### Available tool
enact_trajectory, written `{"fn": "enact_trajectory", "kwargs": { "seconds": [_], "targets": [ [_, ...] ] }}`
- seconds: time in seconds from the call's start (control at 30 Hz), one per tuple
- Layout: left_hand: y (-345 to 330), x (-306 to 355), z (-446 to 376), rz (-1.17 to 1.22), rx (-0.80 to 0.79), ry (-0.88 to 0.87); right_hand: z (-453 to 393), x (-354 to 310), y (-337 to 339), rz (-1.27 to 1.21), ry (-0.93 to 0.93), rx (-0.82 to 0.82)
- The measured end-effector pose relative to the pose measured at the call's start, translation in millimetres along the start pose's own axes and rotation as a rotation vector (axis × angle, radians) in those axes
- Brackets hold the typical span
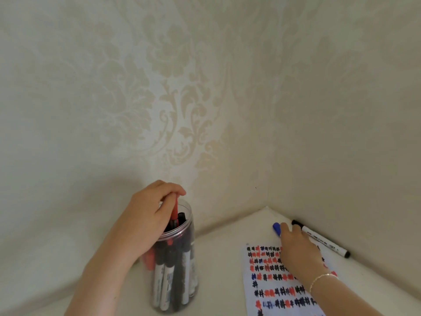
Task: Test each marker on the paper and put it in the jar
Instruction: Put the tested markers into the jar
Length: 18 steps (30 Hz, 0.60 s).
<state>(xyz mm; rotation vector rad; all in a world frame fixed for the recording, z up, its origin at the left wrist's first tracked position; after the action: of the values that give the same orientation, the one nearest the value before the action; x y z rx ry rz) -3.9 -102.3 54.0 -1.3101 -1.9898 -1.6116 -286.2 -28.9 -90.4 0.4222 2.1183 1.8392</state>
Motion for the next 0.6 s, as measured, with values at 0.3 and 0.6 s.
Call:
{"fn": "enact_trajectory", "kwargs": {
  "seconds": [0.3,0.6],
  "targets": [
    [-2,-2,-2,-0.185,-0.086,0.149,0,-47,34,-0.512,0.078,0.209],
    [-12,-9,-14,-0.464,-0.095,0.158,16,-87,76,-1.087,0.129,0.13]
  ]
}}
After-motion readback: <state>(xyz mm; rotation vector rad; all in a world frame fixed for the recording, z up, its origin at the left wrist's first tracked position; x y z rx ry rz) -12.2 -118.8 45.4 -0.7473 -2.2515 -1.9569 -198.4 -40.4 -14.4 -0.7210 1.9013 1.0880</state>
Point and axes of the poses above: each hand's wrist, its own z-axis away from the middle knuckle, its own y-axis out of the back of the hand, x = y × z, the point moved 5 cm from there along -z, towards the middle knuckle, and after that the axes turned 11 degrees about y, right-handed, at the moved point
